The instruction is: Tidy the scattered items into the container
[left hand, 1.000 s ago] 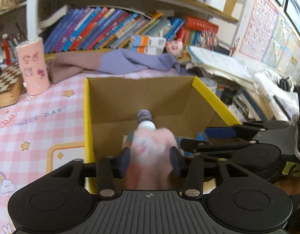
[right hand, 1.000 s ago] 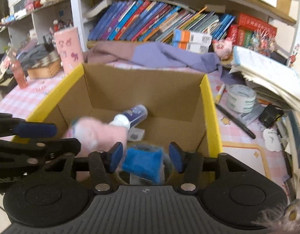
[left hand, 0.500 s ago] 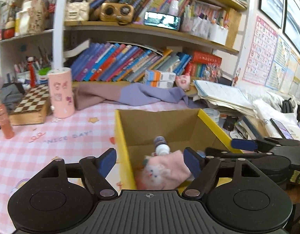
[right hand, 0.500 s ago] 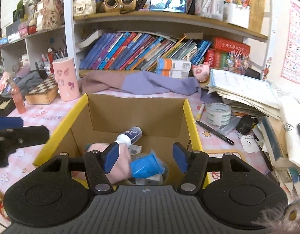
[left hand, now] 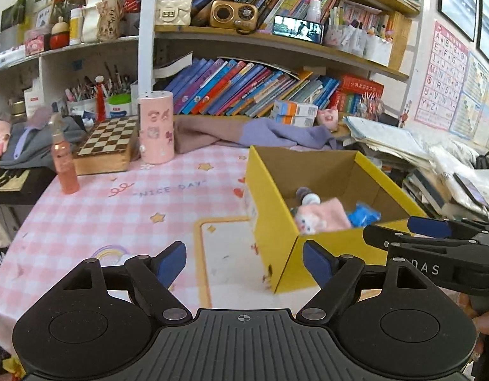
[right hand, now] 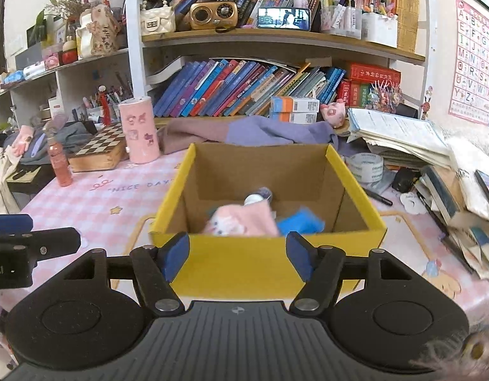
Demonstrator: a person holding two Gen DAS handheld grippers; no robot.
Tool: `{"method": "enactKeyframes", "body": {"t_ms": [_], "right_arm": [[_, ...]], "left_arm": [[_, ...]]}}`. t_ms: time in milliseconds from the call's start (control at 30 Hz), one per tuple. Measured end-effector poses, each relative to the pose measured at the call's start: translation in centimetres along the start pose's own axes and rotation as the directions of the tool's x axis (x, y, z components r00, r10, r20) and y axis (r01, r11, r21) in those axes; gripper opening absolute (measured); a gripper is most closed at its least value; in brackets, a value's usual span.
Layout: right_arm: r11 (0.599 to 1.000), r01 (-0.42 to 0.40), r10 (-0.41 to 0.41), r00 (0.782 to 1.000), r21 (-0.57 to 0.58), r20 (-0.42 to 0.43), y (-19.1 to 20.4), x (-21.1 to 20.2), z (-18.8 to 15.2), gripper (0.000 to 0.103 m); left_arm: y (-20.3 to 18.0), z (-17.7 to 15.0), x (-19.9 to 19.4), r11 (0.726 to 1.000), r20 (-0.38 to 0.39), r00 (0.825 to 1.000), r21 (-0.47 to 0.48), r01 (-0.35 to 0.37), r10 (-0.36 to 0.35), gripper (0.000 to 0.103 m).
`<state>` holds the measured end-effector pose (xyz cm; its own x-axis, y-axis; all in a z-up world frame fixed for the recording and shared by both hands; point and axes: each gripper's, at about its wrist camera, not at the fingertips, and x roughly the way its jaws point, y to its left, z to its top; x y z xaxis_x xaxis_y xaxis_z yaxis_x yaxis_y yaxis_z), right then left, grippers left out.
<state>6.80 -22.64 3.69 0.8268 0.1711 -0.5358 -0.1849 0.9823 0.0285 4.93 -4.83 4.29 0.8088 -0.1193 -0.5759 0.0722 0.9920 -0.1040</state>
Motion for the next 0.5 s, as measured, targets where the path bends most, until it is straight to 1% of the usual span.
{"method": "enactKeyframes", "body": {"t_ms": [267,500], "right_arm": [[1.000,0.020,-0.020,1.000,0.017,-0.014,3.0,-3.2,-2.8,0.068],[0.999,0.036,-0.036,0.999,0.021,-0.035,4.8,-5.1,-5.0,0.069]], "left_arm": [[1.8,-2.6,-3.4,1.000,-0.019,1.000,0.014,0.007,-0.006,0.090],[2.8,-4.7,-5.1,1.000,-0.048,0.999,0.014,0.012,-0.011,0.092]]}}
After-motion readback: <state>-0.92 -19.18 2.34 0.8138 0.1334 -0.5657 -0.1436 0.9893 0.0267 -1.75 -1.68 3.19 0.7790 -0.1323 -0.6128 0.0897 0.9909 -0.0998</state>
